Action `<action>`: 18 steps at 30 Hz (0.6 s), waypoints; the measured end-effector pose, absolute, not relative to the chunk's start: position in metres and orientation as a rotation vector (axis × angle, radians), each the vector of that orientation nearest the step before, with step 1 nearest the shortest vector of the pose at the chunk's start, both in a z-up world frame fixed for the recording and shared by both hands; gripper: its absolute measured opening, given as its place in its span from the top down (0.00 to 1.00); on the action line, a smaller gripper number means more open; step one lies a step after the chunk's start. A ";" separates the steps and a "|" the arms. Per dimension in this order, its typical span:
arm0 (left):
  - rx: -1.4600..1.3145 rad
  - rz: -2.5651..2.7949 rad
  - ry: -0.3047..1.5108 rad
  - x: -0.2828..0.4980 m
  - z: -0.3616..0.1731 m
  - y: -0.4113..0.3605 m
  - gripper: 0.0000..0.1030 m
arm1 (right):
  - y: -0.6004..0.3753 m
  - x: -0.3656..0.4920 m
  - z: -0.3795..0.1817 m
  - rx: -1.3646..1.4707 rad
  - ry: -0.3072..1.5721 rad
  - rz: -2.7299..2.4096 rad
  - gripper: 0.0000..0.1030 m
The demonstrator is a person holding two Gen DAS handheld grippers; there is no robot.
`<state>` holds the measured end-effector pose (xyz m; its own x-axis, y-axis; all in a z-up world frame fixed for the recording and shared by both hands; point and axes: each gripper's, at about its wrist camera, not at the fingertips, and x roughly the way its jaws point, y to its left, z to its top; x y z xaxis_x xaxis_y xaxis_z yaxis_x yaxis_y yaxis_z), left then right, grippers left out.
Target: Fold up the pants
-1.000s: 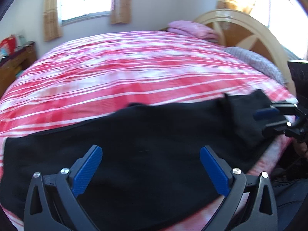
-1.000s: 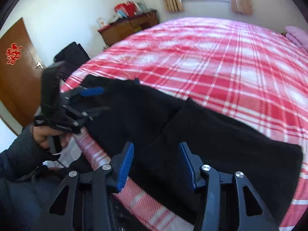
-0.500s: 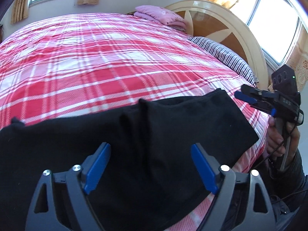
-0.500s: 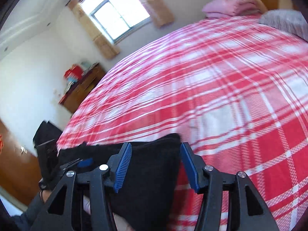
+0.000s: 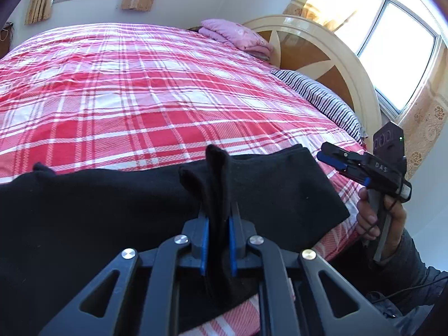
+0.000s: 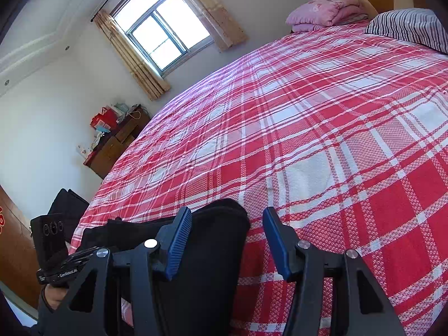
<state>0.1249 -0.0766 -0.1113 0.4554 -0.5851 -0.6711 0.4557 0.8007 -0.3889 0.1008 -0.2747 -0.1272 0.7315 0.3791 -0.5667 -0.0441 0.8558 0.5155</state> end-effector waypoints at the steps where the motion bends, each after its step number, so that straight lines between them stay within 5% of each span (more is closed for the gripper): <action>1: -0.163 -0.635 0.894 0.125 -0.111 -0.075 0.88 | -0.275 0.101 -0.128 0.499 0.716 0.243 0.47; 18: -0.164 -0.499 0.974 0.137 -0.141 -0.047 0.86 | -0.222 0.091 -0.119 0.327 0.708 0.498 0.45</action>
<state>0.1368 -0.0472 -0.1414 0.4598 -0.4749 -0.7504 0.3308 0.8758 -0.3515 0.0913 -0.2219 -0.1192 0.6511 0.5375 -0.5359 -0.3220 0.8350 0.4462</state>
